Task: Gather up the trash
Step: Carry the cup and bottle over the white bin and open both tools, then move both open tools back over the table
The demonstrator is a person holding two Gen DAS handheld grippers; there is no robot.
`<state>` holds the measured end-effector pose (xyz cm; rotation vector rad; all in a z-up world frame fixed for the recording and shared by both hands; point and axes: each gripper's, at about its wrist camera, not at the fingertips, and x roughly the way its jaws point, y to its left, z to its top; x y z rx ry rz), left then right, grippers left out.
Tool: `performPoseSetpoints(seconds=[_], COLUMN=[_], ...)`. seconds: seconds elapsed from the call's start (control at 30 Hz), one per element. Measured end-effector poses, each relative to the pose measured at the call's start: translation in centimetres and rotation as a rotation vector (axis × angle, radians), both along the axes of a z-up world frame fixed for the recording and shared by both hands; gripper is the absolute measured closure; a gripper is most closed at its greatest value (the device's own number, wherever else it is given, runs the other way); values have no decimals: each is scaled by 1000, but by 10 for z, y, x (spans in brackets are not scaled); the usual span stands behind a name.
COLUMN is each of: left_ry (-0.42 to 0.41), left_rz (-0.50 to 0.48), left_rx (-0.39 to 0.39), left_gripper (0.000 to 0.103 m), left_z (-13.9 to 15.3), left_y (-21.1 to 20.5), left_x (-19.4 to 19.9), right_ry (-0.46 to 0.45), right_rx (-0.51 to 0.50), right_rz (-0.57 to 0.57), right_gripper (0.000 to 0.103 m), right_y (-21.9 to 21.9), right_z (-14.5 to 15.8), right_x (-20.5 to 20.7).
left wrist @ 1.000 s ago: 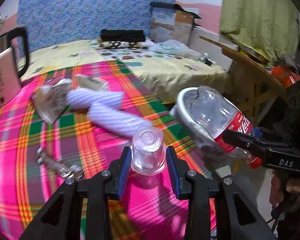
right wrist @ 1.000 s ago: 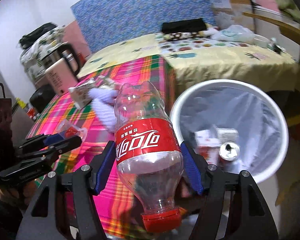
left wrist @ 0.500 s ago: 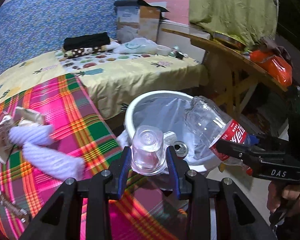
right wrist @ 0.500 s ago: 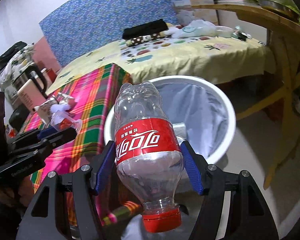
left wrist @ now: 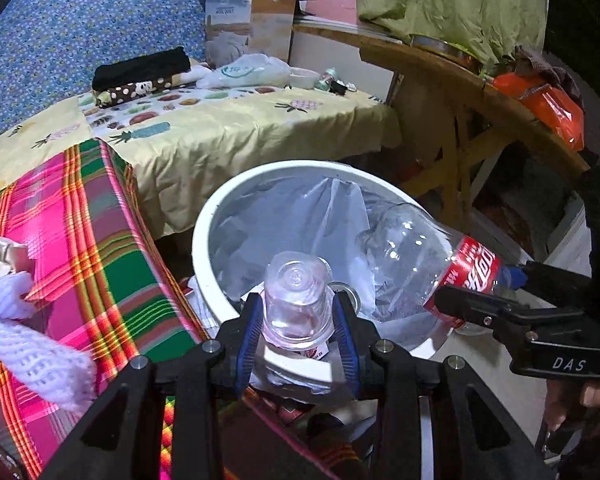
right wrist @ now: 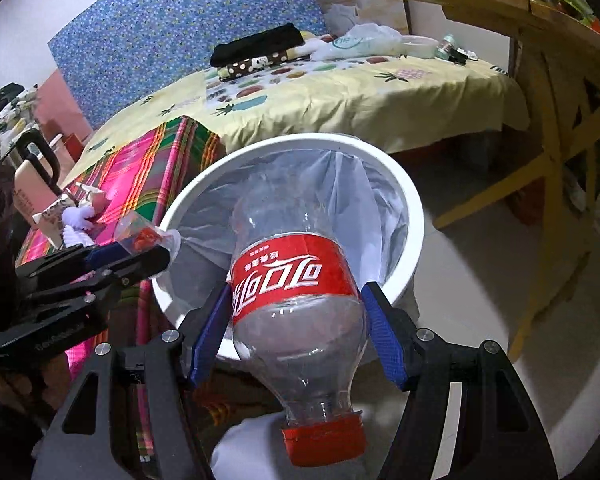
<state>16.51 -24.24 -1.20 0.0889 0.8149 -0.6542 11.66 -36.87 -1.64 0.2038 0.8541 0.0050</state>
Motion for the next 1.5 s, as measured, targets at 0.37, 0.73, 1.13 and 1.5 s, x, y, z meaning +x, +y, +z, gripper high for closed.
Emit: performPoseSetpoints(seconds=[0.37,0.73,1.13,1.5], left_ry=[-20,-22,-34,-52], left_rz=[27,71,131,218], left_rx=[-25,-34,-37,-41], left_gripper=[45,44,44,44], left_z=[4,10,16,19], left_y=[5,35,69,105], left_x=[3,-9,-31,-50], right_ry=[-51,-101,-108,-136], right_rx=[-47,-47,-44,-26], right_rz=[-21,-35,22,124], right_gripper=[35,35,35,35], right_y=[-3,2,25,60], right_z=[10,21,25,32], right_x=[-2,-11,-21,-26])
